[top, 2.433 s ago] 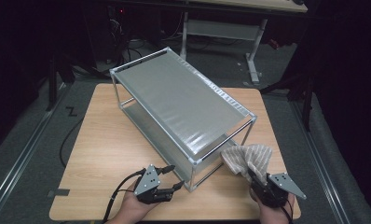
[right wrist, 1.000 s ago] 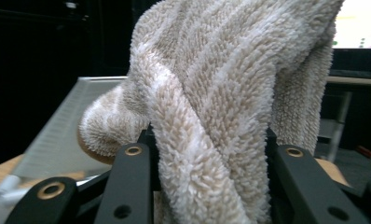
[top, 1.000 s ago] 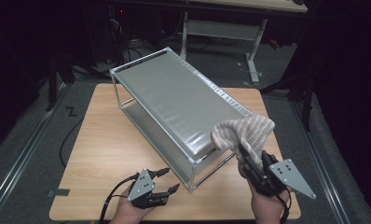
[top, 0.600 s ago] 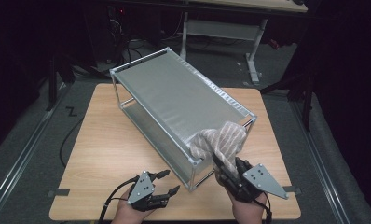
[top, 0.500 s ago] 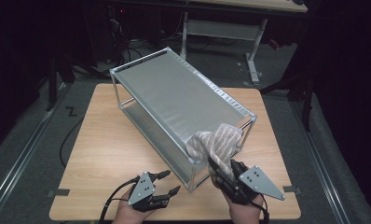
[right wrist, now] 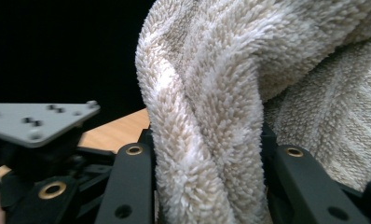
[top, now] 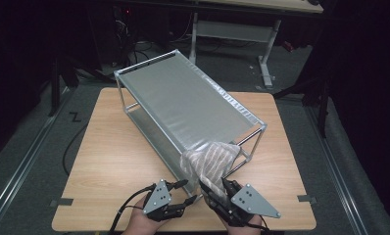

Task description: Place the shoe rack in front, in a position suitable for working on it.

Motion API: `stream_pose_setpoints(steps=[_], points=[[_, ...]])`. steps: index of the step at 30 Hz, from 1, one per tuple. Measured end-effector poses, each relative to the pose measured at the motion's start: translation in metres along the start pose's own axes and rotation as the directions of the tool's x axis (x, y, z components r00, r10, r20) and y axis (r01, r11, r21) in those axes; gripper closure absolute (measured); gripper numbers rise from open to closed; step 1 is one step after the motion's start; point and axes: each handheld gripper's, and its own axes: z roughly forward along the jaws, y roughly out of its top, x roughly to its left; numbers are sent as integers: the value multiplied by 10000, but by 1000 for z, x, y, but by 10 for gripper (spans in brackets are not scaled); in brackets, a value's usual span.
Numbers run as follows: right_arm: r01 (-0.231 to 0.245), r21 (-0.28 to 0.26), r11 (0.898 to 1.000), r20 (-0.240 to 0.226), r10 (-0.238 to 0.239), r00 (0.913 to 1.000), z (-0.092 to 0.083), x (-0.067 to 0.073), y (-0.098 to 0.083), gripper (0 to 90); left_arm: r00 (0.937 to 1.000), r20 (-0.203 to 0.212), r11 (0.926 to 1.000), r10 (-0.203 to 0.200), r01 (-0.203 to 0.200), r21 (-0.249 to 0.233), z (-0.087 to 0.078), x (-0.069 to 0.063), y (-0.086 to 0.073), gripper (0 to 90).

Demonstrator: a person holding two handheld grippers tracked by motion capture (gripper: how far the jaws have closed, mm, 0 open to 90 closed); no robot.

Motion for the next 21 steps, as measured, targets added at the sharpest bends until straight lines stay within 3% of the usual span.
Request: stream_pose_setpoints(steps=[5, 7, 11, 21], points=[[254, 71, 9997, 49, -255, 9997, 0, 8, -1, 622, 9999, 7, 9999, 112, -112, 91, 7, -1, 2, 550], [252, 99, 9996, 124, -254, 9996, -2, 6, -2, 622, 10000, 67, 9997, -56, 54, 256, 11, -2, 3, 645], [211, 133, 9997, 254, -214, 9994, -4, 5, -3, 621, 9997, -217, 9996, 148, -142, 255, 14, -5, 5, 779], [140, 161, 9998, 695, -151, 9975, -4, -6, -4, 617, 9997, -156, 9995, 206, -202, 234, 8, -5, 3, 791]])
